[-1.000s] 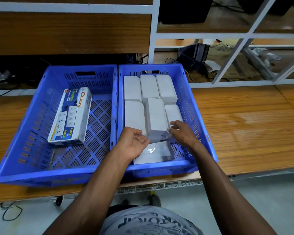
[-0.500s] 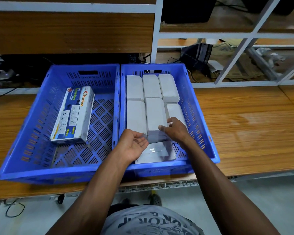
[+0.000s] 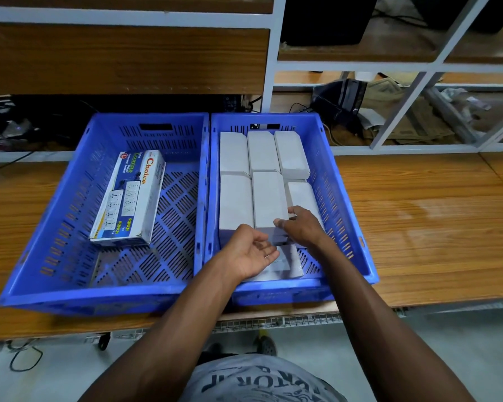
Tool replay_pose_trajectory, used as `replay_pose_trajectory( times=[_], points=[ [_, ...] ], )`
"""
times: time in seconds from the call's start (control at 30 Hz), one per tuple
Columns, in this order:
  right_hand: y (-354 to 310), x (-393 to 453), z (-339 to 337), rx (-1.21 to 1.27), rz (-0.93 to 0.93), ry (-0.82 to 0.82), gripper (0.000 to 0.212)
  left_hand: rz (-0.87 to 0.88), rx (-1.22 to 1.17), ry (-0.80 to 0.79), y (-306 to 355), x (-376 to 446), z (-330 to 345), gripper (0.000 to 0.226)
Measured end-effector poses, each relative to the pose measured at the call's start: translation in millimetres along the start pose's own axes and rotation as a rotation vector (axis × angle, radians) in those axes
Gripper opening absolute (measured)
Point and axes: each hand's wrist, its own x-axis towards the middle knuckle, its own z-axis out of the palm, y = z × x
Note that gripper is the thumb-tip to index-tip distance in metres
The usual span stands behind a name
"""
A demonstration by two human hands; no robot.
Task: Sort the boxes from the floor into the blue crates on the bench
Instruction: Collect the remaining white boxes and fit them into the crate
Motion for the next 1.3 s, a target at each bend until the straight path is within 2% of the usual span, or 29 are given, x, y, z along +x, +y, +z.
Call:
replay_pose_trajectory(
  times=[0.1, 0.23, 0.63, 0.8, 0.97, 1.03, 1.13, 1.17, 1.2, 1.3],
  points=[
    [-1, 2, -1, 0.035, 0.027, -0.006, 0.064, -0.02, -0.017, -0.052, -1, 6, 1, 0.023],
    [-7, 1, 0, 0.041, 0.048, -0.003, 0.063, 0.006, -0.036, -0.072, -2, 9, 0, 0.028],
    [-9, 1, -3, 0.019, 0.055, 0.029, 0.064, -0.003, -0.107, -0.128, -6, 8, 7, 0.021],
    [-10, -1, 0, 0.101, 0.081, 0.022, 0.064, 0.01, -0.157, -0.161, -4, 7, 11, 0.023],
    [-8, -6, -2, -0.067, -0.003, 0.06, 0.068, 0.005, -0.226, -0.143, 2, -2, 12, 0.022],
    [-9, -12, -5, -0.11, -0.003, 0.138, 0.06, -0.005, -0.226, -0.14, 3, -5, 12, 0.021],
    [-6, -23, -17, -0.155, -0.064, 0.3, 0.024, -0.005, -0.192, -0.114, 3, -4, 11, 0.034],
    [-4, -25, -22, -0.195, -0.065, 0.295, 0.015, -0.003, -0.185, -0.102, 3, -3, 10, 0.042],
    [-2, -27, -27, -0.261, -0.047, 0.255, 0.016, 0.0, -0.178, -0.091, 3, -3, 9, 0.046],
    [5, -30, -35, -0.432, 0.078, 0.005, 0.025, 0.006, -0.159, -0.079, 4, -3, 8, 0.042]
  ],
)
